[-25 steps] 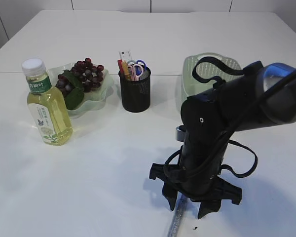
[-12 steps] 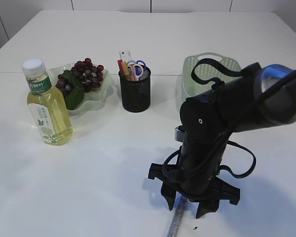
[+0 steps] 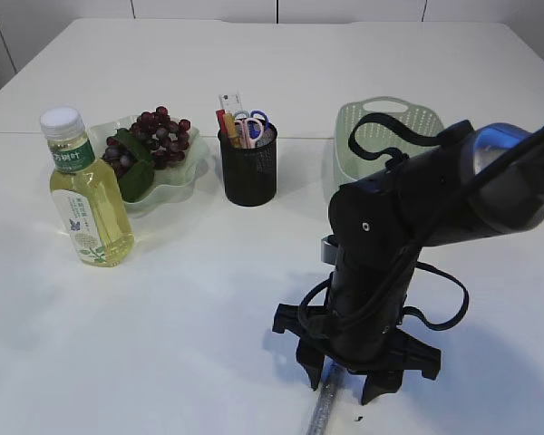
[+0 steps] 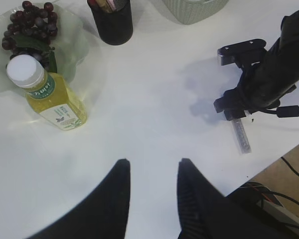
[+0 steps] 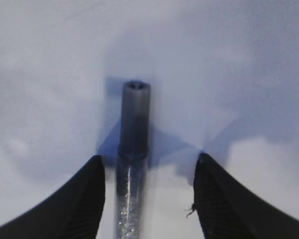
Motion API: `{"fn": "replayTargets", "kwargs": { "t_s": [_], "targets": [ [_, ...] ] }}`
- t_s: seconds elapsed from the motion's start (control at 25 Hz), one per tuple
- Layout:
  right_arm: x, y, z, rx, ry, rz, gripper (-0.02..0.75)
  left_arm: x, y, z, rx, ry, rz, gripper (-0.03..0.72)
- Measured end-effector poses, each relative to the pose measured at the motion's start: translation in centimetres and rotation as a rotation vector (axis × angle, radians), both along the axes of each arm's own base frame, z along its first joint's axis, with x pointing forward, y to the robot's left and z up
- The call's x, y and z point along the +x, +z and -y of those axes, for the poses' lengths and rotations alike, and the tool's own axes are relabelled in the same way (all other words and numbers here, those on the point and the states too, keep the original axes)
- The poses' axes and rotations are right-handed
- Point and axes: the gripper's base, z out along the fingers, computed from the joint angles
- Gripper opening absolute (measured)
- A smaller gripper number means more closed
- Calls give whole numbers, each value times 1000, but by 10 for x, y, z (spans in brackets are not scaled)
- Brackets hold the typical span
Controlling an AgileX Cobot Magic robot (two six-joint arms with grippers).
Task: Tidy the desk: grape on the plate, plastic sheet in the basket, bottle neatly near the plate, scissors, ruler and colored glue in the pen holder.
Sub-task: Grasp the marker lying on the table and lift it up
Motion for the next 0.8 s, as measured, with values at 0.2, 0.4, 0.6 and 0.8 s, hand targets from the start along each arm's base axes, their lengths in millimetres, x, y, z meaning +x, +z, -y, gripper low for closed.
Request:
{"fn": "replayTargets", "kwargs": {
  "t_s": [0.2, 0.4, 0.6, 0.8],
  "targets": [
    [0, 0, 0, 0, 0, 0, 449, 0, 0, 0, 0, 0, 0, 237],
    [0, 0, 0, 2, -3, -2, 449, 0, 0, 0, 0, 0, 0, 237],
    [0, 0, 0, 4, -5, -3, 449, 0, 0, 0, 1, -2, 1, 237],
    [0, 0, 0, 4, -6, -6, 445, 0, 0, 0, 1, -2, 1, 237]
  ]
}}
